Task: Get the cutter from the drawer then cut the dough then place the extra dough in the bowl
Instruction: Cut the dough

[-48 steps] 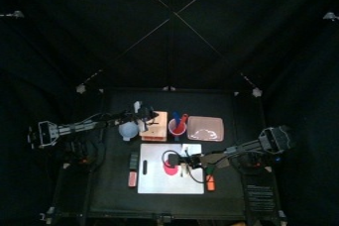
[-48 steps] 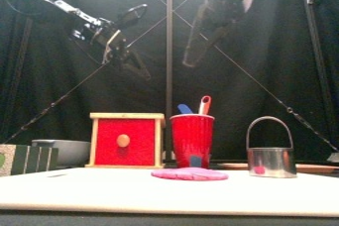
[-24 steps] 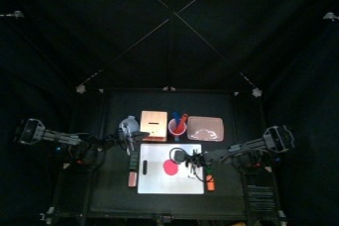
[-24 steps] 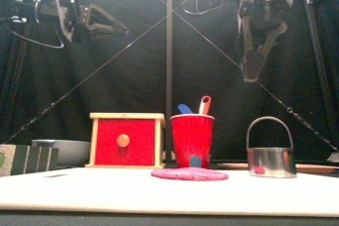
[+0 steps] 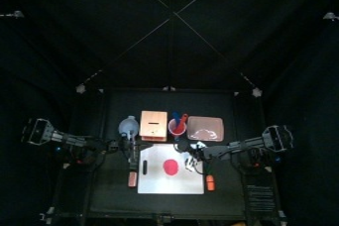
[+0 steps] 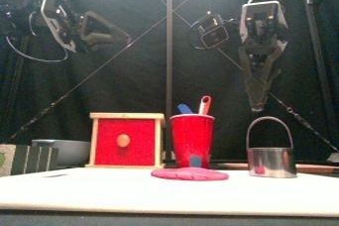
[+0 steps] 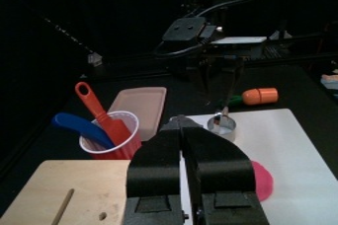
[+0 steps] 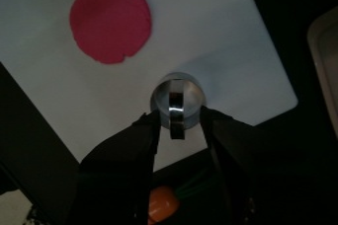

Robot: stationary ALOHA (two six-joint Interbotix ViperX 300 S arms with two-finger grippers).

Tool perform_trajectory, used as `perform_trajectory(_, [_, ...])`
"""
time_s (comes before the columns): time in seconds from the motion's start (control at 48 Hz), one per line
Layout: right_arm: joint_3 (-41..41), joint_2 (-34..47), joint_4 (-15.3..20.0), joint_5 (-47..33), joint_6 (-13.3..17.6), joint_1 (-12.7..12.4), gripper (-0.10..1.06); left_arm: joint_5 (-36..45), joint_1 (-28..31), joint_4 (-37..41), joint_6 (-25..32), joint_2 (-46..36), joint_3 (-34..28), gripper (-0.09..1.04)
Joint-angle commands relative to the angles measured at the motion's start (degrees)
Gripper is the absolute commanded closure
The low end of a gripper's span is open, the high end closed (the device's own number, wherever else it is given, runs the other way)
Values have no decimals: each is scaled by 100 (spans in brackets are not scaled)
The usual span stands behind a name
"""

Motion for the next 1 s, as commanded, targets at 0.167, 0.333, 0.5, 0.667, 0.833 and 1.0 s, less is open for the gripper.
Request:
perform_trajectory(0.167, [35, 79, 9, -123, 9, 35, 21, -18, 18, 79, -79, 0, -141, 65])
perform_trajectory(0.333, [123, 264, 18, -123, -9, 44, 22, -18, 62, 62, -79, 9, -141, 65])
perform_trajectory(0.5, [44, 369, -9, -123, -18, 123, 28, -18, 123, -26, -79, 9, -123, 65])
perform_trajectory(0.667, [-149, 369, 9, -114, -35, 176, 48, -18, 132, -70, -79, 35, -88, 65])
perform_trajectory(0.833, [-598, 396, -193, -123, -193, 352, 53, -9, 132, -123, -88, 211, -79, 65])
perform_trajectory(1.0, [-1143, 668, -466, -123, -633, 527, 53, -9, 193, -158, -88, 369, -141, 65])
